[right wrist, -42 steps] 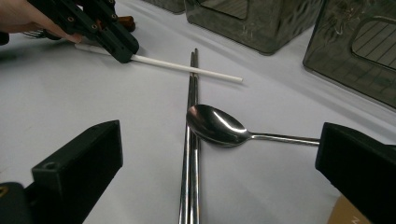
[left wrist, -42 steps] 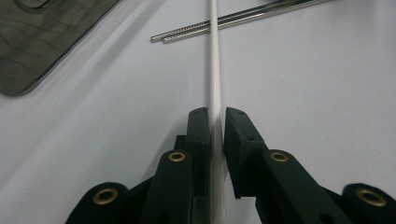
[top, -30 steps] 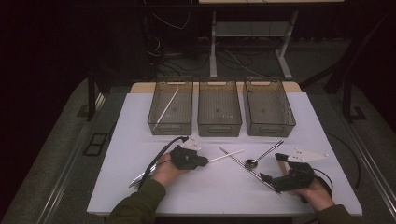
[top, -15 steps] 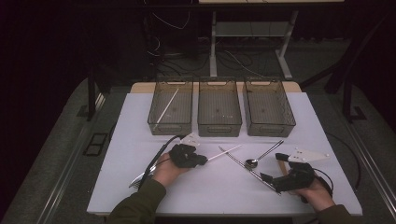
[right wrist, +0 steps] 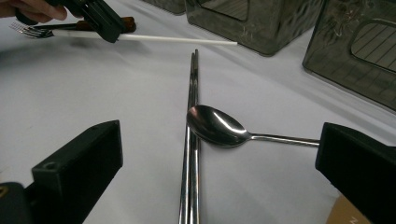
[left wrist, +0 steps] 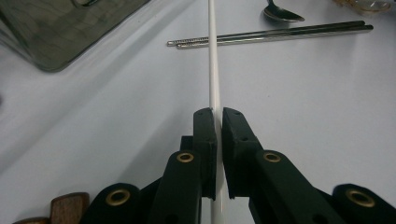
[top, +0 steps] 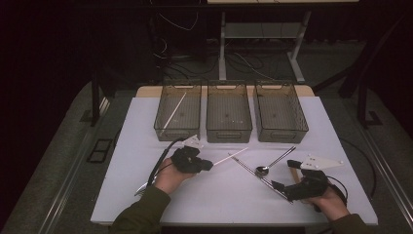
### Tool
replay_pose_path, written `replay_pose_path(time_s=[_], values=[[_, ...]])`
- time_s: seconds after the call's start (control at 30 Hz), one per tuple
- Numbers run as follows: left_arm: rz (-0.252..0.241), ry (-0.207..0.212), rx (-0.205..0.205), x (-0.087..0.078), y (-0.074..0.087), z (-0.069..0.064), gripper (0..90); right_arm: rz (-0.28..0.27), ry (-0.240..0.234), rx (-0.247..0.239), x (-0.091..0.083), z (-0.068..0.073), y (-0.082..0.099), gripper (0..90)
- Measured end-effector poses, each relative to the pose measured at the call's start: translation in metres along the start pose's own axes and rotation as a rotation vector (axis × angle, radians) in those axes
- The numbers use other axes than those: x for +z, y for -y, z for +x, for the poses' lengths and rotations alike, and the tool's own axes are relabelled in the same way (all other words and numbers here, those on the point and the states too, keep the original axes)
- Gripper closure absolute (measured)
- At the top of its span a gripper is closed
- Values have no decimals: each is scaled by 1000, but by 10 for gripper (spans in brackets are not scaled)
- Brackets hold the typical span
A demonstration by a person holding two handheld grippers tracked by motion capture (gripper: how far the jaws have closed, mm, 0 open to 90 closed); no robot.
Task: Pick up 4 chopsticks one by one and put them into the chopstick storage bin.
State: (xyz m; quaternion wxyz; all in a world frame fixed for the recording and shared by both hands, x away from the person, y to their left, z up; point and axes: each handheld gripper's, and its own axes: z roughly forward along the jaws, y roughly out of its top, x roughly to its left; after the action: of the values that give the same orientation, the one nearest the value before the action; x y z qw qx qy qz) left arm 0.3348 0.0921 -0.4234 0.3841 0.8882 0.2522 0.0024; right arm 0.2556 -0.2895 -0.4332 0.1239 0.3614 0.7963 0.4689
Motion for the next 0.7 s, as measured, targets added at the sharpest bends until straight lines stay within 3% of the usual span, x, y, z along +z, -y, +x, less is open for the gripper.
replay_pose_path(time_s=[0.7], values=[[-44,-25,-6,-35,0,8,843,-5,-8,-15,4,0,-1,9]])
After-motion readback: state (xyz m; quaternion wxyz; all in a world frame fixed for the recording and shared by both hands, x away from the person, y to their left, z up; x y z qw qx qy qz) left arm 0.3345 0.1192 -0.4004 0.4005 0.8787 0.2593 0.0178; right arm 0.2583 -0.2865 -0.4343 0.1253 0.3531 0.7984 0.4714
